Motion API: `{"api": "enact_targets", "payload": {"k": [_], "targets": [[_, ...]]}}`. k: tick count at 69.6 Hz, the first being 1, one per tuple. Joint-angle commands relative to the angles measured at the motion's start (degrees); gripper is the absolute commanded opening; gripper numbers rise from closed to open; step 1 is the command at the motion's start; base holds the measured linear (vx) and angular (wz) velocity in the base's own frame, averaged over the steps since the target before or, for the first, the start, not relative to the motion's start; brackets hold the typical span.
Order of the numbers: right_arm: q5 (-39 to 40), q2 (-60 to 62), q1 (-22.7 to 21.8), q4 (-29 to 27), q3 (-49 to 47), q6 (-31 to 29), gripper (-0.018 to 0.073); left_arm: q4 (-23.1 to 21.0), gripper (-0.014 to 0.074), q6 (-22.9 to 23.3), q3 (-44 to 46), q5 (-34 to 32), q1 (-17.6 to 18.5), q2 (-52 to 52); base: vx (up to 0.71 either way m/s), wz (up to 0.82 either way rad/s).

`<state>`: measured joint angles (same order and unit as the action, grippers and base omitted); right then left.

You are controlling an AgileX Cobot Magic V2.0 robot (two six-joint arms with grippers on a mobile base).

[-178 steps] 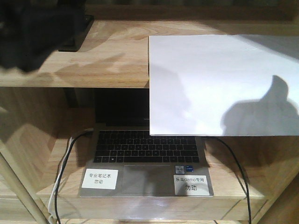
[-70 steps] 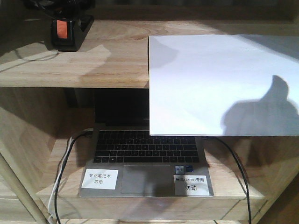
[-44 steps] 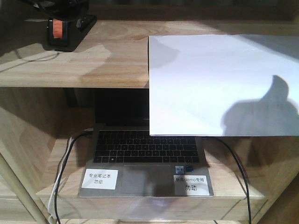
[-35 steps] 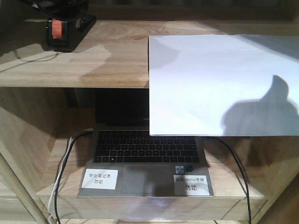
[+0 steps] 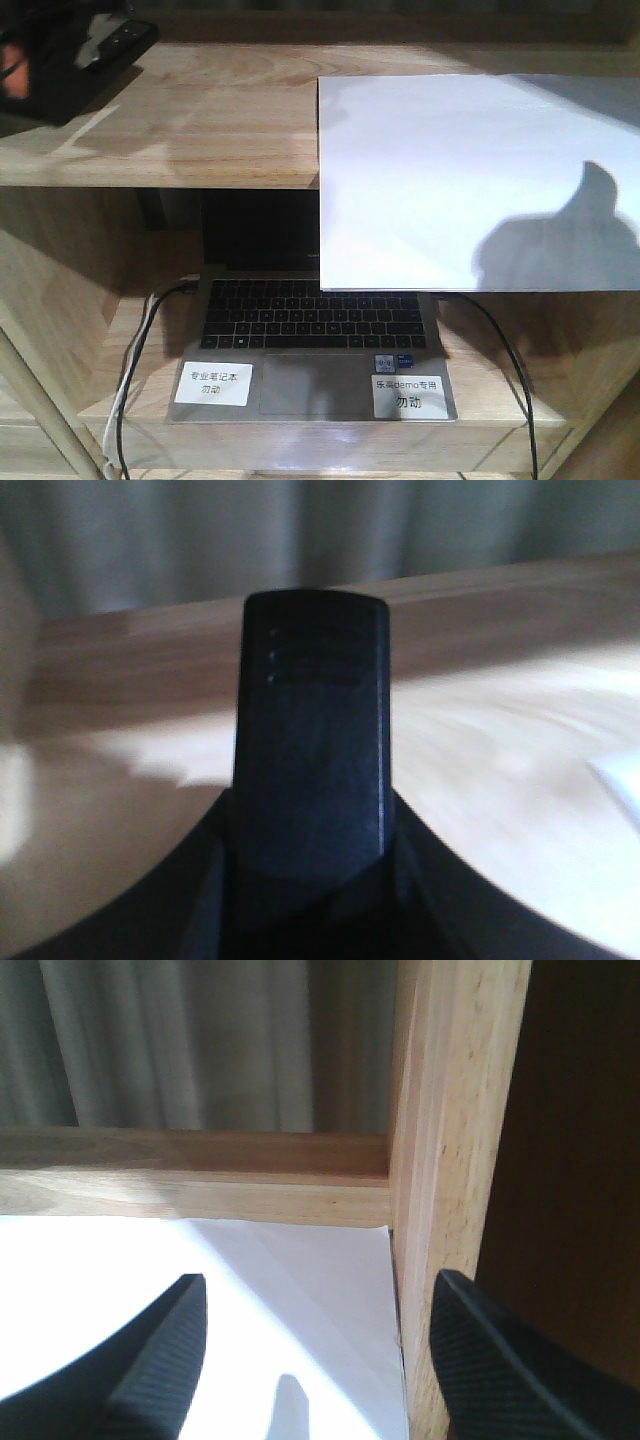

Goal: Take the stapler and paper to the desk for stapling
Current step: 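Lift the stapler with the left gripper and pull it back off the shelf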

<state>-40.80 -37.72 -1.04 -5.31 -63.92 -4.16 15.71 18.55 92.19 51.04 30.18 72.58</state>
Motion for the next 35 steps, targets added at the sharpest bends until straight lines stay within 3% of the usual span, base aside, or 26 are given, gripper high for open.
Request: {"api": "enact_targets", "payload": {"k": [1,14,35], "targets": [[4.03,-0.46,-0.15,-0.20,-1.55,-0.35,0.0453,-0.37,-0.0007,-2.52,-5.16,-11.78,0.13,-8.16,0.00,0.00],[4.03,-0.46,-0.15,-0.20,-1.55,-0.35,0.0453,-5.91,-0.0007,-10.24,-15.87,-14.13,0.13,-19.32,0.00,0.00],[4.03,-0.46,-0.15,-0.20,-1.55,-0.35,0.0453,-26.16,-0.0007,-32.73,-27.28,-11.07,0.13,-33.96,0.00,0.00]]}}
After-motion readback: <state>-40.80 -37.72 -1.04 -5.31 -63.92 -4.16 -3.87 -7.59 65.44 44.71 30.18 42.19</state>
